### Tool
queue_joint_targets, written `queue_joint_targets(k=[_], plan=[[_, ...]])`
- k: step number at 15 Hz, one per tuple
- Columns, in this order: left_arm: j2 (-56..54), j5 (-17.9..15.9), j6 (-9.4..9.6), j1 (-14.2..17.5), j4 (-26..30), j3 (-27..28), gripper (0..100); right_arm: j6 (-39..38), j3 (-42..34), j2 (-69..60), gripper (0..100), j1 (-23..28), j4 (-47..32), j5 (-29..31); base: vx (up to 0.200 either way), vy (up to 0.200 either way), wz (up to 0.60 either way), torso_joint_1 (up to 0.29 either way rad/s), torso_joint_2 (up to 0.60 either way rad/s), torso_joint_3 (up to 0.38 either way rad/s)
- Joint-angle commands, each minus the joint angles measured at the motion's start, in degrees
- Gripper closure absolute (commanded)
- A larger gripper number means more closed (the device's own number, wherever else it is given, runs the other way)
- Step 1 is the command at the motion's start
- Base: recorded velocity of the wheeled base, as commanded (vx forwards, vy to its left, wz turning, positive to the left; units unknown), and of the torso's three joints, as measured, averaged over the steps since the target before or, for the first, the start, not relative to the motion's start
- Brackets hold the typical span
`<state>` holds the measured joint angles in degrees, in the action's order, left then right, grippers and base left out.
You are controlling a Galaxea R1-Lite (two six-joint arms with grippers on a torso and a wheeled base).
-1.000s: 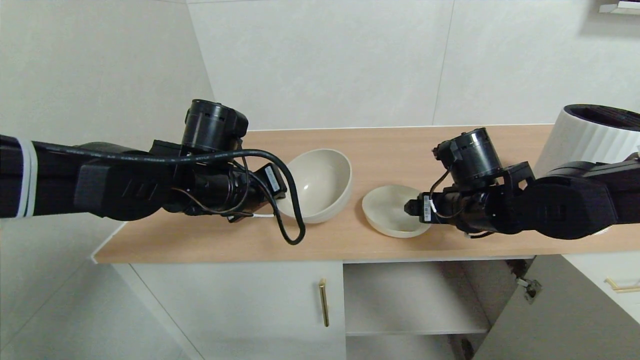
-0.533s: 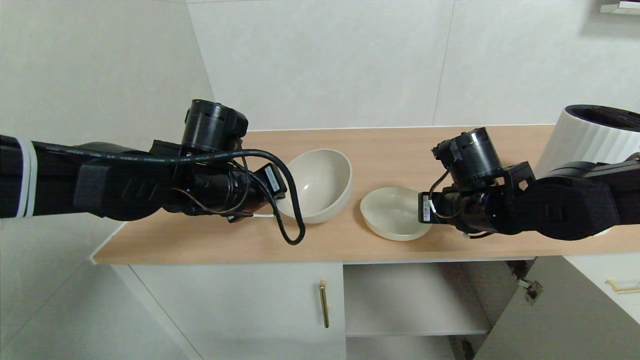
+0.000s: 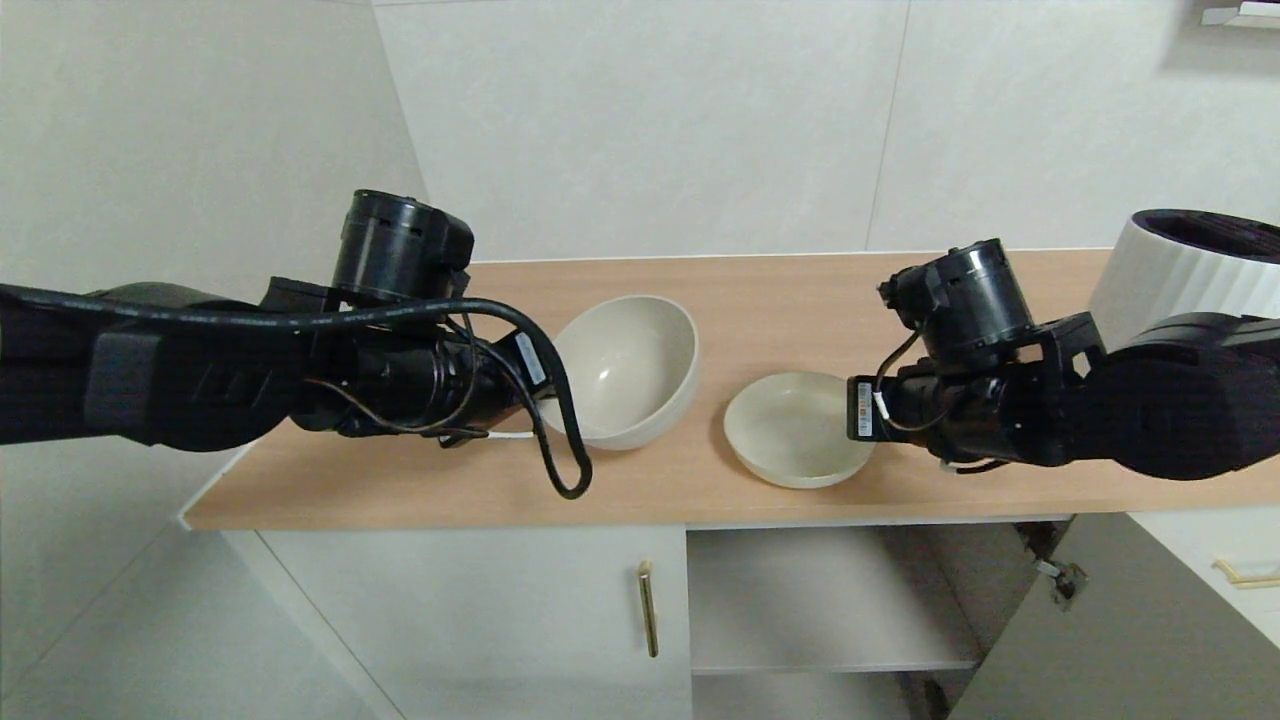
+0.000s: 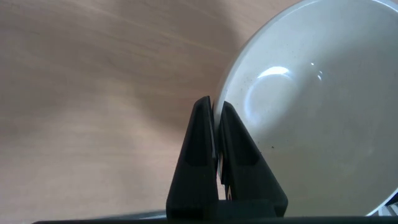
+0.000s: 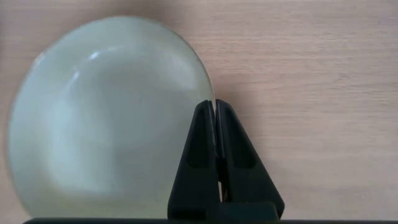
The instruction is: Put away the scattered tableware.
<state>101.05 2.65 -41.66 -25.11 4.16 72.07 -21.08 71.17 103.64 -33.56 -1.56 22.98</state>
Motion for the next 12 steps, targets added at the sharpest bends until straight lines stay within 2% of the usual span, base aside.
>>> queue_joint_targets(k=[1,3,5,6,8,9,10,12], plan=[[-6.0,-0.1,1.75,0.0,-0.1,-3.6,100,0.0,-3.9,-7.0,100,0.1,0.0,-2.6,0.0,0.0,0.0,0.0,0.0,0.0],[-10.2,-0.2,3.25,0.0,-0.1,-7.0,100,0.2,-6.6,-13.0,100,0.1,-2.1,-8.9,0.0,0.0,0.0,0.0,0.0,0.0],[-14.3,-0.3,4.39,0.0,-0.1,-10.5,100,0.1,-7.1,-16.5,100,0.1,-5.9,-11.4,0.0,0.0,0.0,0.0,0.0,0.0],[-18.3,-0.3,6.41,0.0,-0.1,-13.4,100,0.1,-8.8,-18.7,100,-0.1,-8.5,-11.6,0.0,0.0,0.0,0.0,0.0,0.0],[-22.6,-0.5,9.22,0.0,-0.1,-16.7,100,0.0,-11.0,-21.1,100,-0.5,-9.0,-11.6,0.0,0.0,0.0,0.0,0.0,0.0],[-25.5,-1.0,11.33,0.0,0.0,-19.3,100,0.0,-12.6,-23.1,100,-0.5,-9.1,-11.6,0.0,0.0,0.0,0.0,0.0,0.0],[-26.4,-1.2,11.77,0.0,0.0,-20.4,100,0.0,-13.5,-24.0,100,-0.6,-9.1,-11.6,0.0,0.0,0.0,0.0,0.0,0.0],[-27.7,-3.2,12.04,0.0,-0.1,-22.6,100,0.2,-17.6,-27.2,100,-0.5,-8.4,-15.9,0.0,0.0,0.0,0.0,0.0,0.0]])
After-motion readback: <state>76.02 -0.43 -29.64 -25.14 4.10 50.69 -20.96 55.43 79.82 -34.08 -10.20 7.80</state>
